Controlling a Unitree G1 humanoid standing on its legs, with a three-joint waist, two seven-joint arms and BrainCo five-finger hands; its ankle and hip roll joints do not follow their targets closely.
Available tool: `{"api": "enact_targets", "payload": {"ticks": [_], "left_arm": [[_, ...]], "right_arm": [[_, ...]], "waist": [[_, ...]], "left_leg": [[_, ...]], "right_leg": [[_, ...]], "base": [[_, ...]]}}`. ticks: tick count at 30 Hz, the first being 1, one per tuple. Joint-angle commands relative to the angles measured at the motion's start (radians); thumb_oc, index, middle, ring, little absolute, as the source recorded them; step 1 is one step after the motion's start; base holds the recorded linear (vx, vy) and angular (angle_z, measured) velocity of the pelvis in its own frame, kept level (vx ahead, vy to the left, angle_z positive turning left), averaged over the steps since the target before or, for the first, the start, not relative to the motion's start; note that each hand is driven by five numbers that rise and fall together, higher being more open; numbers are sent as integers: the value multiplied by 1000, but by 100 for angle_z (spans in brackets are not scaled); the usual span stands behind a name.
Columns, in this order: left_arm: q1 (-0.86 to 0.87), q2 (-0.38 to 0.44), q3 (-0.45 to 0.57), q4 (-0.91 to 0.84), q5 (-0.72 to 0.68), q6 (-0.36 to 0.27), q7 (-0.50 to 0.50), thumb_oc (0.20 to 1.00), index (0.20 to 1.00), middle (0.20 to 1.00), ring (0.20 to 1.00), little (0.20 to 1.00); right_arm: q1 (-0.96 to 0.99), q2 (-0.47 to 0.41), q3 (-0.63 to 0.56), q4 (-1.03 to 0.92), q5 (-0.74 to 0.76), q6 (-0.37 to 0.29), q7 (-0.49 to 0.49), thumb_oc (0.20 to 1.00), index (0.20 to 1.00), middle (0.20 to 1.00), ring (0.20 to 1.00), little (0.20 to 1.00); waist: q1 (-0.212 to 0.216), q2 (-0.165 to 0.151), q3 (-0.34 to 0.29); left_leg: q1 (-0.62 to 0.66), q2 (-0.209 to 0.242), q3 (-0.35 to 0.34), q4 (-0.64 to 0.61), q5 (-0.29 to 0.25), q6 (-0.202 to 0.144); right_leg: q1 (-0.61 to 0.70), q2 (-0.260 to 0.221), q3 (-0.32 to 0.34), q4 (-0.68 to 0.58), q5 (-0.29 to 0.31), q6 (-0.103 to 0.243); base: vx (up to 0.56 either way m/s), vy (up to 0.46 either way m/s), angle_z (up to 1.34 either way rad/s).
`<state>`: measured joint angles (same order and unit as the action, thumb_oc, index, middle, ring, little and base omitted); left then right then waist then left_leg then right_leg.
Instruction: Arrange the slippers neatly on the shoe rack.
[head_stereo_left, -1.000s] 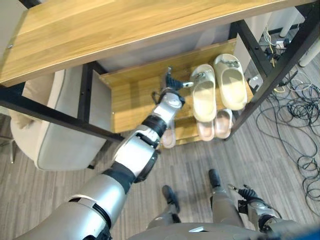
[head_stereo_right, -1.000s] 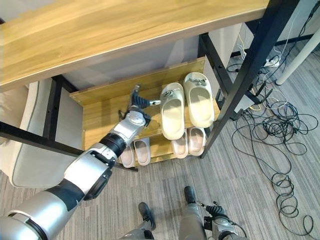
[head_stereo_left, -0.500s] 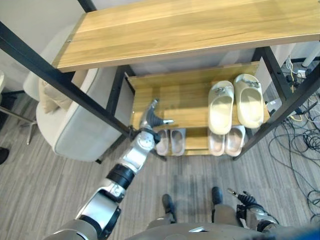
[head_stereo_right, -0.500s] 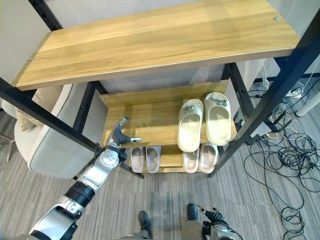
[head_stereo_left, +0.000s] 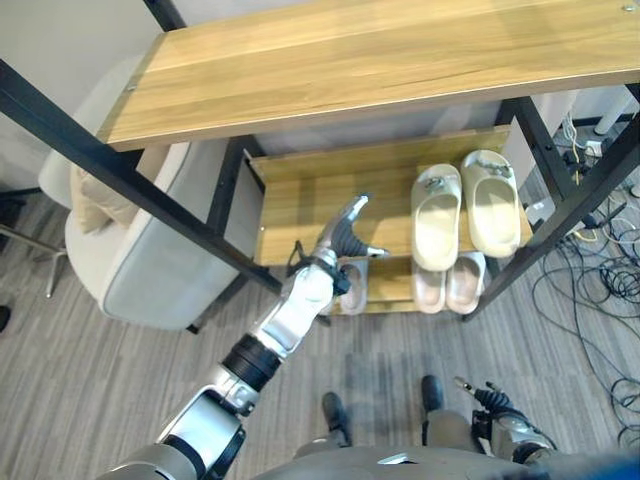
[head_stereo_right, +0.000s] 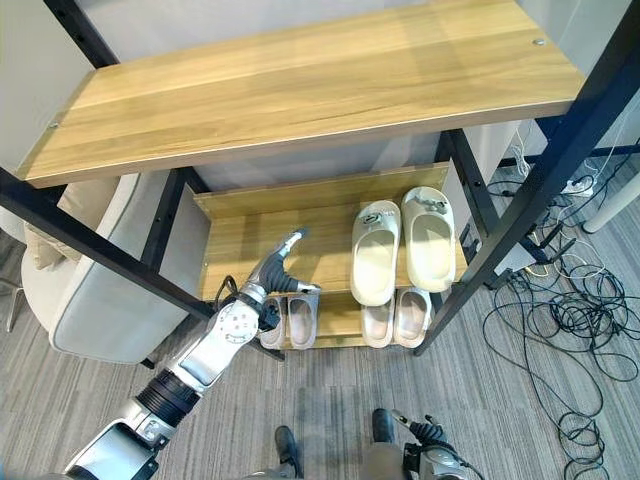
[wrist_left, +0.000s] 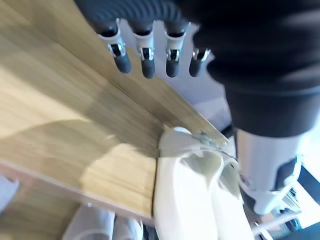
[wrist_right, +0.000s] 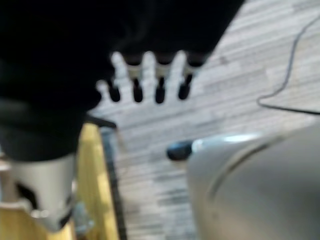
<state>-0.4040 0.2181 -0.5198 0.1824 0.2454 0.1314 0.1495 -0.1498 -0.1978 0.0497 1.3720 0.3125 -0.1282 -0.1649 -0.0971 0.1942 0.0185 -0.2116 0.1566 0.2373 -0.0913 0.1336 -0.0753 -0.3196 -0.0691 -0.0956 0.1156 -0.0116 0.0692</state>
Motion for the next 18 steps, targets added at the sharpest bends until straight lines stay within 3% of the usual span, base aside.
{"api": "enact_targets", "payload": {"ticks": [1,12,18], "left_arm": [[-30,-16,36,12,-2,-36,-20,1000,1000,1000,1000,1000],[91,-41,10,-34,-84,-2,-127,1000,1000,1000,1000,1000],[97,-84,-30,25,-105,-14,-94,1000,1000,1000,1000,1000]], "right_arm": [[11,37,11,31,26,-17,-14,1000,1000,1000,1000,1000],[6,42,13,36,42,-18,-9,1000,1000,1000,1000,1000],[0,50,25,31,56,-13,-8,1000,1000,1000,1000,1000]], "waist": [[-2,-13,5],[4,-4,6],[0,-11,9]], "left_leg": [[42,0,-28,4,-51,-59],[52,-8,-35,4,-55,-53],[58,-11,-38,4,-57,-51]], "right_leg": [[19,5,26,-107,46,57],[29,1,21,-94,36,54],[36,0,14,-96,35,53]], "base": [[1,7,-4],[0,1,-1],[2,-6,2]]}}
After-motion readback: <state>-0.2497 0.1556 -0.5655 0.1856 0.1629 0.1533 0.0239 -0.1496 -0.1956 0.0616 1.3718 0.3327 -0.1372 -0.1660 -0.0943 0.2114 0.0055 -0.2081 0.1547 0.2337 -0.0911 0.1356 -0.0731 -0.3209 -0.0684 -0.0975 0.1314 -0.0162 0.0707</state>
